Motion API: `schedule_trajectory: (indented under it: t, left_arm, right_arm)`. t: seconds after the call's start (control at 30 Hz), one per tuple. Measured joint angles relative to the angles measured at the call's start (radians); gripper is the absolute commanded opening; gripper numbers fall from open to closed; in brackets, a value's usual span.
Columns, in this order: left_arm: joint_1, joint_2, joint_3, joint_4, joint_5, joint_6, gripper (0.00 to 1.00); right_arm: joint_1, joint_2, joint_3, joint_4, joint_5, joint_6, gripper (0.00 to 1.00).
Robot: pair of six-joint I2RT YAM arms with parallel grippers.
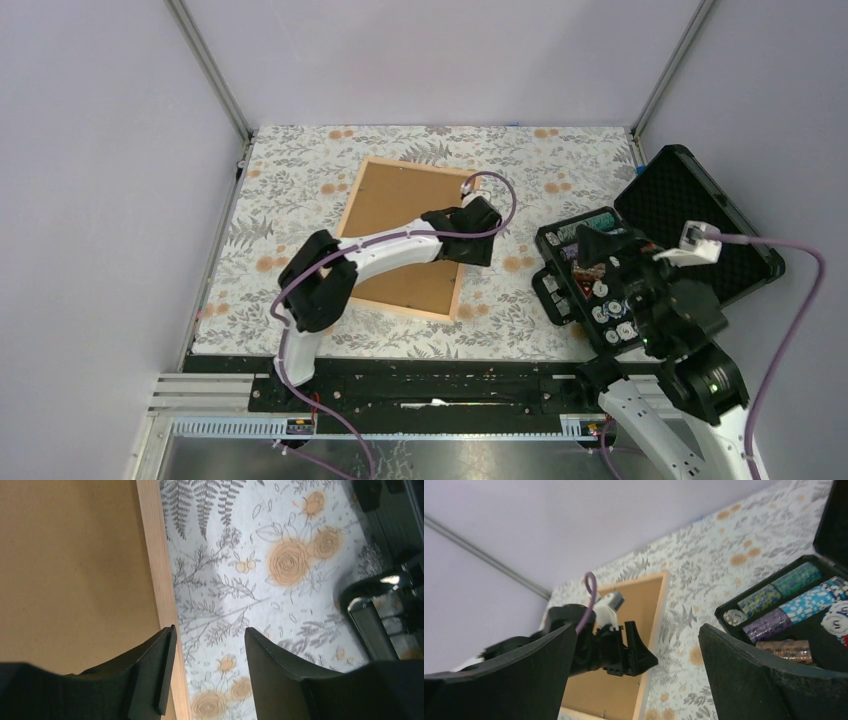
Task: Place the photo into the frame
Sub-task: Turn over the photo frame at the center of the board.
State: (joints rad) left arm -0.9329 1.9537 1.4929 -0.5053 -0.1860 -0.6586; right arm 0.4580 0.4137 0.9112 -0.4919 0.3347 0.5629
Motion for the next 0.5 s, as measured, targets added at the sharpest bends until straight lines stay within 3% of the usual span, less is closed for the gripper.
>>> schedule_trajectory:
  t: [0.2, 0.5]
  left_arm:
    - [0.001, 0.117, 0.119, -0.055, -0.039, 0.007, 0.62]
    - [0.013, 0.242, 0.295, -0.205, -0.020, 0.042, 0.63]
  right_arm:
    - [0.000, -0.131, 0.000, 0.012, 0.117, -0.056, 1.00]
    - [0.000, -0.157, -0.012, 0.004, 0.180, -0.121, 1.00]
